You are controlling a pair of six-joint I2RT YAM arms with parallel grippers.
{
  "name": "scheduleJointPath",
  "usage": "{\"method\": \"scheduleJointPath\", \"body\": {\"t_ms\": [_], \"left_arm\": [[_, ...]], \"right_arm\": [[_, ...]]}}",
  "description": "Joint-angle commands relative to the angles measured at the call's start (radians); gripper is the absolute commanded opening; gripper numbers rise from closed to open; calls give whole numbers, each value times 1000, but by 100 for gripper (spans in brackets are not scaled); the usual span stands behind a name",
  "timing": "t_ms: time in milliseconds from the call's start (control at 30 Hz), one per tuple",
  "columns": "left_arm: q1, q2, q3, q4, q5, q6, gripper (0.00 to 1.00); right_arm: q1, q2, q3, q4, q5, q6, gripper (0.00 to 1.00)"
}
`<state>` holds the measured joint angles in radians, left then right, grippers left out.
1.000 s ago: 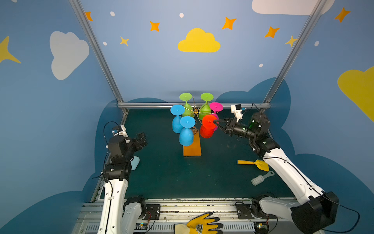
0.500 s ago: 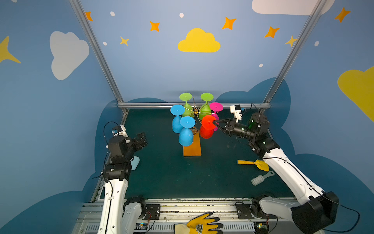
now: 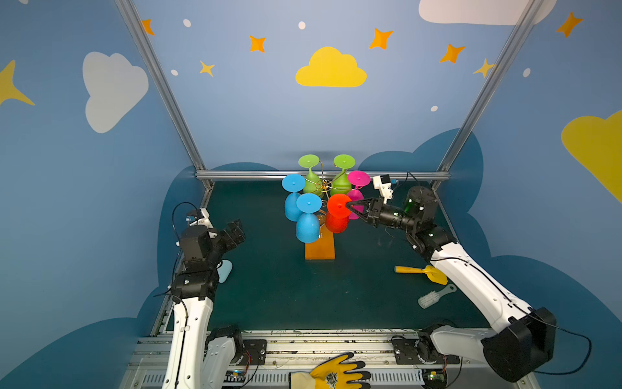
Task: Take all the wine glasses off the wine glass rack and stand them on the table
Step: 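Close the right gripper on the red glass stem and lift it off the rack hook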
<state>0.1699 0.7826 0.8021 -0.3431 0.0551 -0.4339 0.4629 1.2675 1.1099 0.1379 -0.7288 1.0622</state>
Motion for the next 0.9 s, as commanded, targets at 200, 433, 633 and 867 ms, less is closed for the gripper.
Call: {"method": "scheduleJointPath", "body": {"t_ms": [200, 433, 633, 867], "left_arm": [[4, -16, -7, 16, 1, 0, 99], [4, -17, -9, 15, -3, 3, 99], [3, -21, -8, 12, -8, 6, 99], [4, -21, -8, 10, -8, 6, 99]], "right_arm": [[12, 47, 71, 59, 6, 11, 0], [10, 90, 108, 68, 17, 8, 0], [2, 117, 131, 80, 23, 15, 0], [-20, 116, 131, 94, 48, 19, 0]]}}
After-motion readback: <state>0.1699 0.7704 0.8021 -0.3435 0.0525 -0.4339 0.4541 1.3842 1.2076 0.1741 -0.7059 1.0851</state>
